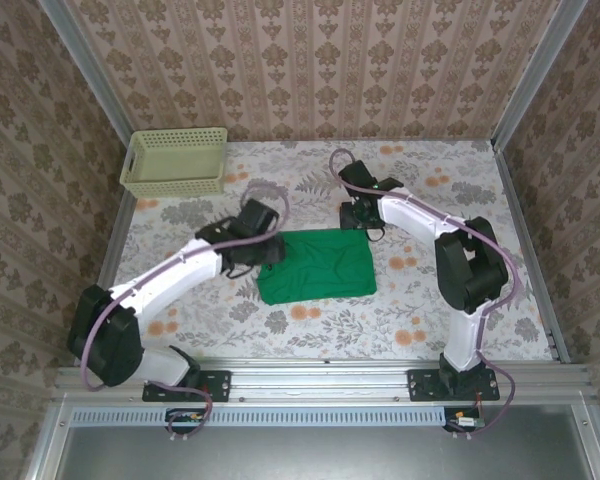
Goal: Fold the inside-out t-shirt
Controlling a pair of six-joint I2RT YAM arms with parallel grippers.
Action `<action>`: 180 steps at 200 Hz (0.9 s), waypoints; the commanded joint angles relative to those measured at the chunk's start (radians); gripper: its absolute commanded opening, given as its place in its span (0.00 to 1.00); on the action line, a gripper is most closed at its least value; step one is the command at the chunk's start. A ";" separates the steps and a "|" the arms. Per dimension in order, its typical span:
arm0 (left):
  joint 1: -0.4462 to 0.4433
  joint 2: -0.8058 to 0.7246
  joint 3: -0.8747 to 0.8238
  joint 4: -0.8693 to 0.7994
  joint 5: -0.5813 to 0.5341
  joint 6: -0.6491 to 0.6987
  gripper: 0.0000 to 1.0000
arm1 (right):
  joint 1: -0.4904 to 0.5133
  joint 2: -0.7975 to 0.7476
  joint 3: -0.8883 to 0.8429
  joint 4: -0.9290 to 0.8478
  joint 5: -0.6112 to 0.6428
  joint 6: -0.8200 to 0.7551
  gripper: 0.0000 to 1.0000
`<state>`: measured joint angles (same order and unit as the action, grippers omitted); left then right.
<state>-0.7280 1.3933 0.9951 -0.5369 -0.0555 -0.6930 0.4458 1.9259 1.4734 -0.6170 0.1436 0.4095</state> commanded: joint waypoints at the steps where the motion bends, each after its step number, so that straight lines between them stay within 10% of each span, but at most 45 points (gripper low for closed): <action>1: -0.045 0.044 -0.103 0.122 0.036 -0.156 0.44 | 0.008 0.091 0.057 0.002 -0.104 -0.010 0.53; 54: 0.001 0.139 -0.215 0.211 0.079 -0.148 0.40 | -0.052 0.195 0.053 -0.052 -0.093 0.035 0.50; 113: 0.157 0.199 -0.149 0.188 0.063 0.110 0.40 | -0.104 -0.082 -0.410 0.058 -0.134 0.193 0.49; 180: 0.201 0.383 0.252 0.021 0.100 0.283 0.43 | 0.151 -0.542 -0.747 0.134 -0.153 0.519 0.57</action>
<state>-0.5243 1.7790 1.1397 -0.4049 0.0380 -0.5003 0.5655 1.4677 0.7361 -0.4438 -0.0120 0.8009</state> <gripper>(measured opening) 0.419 0.555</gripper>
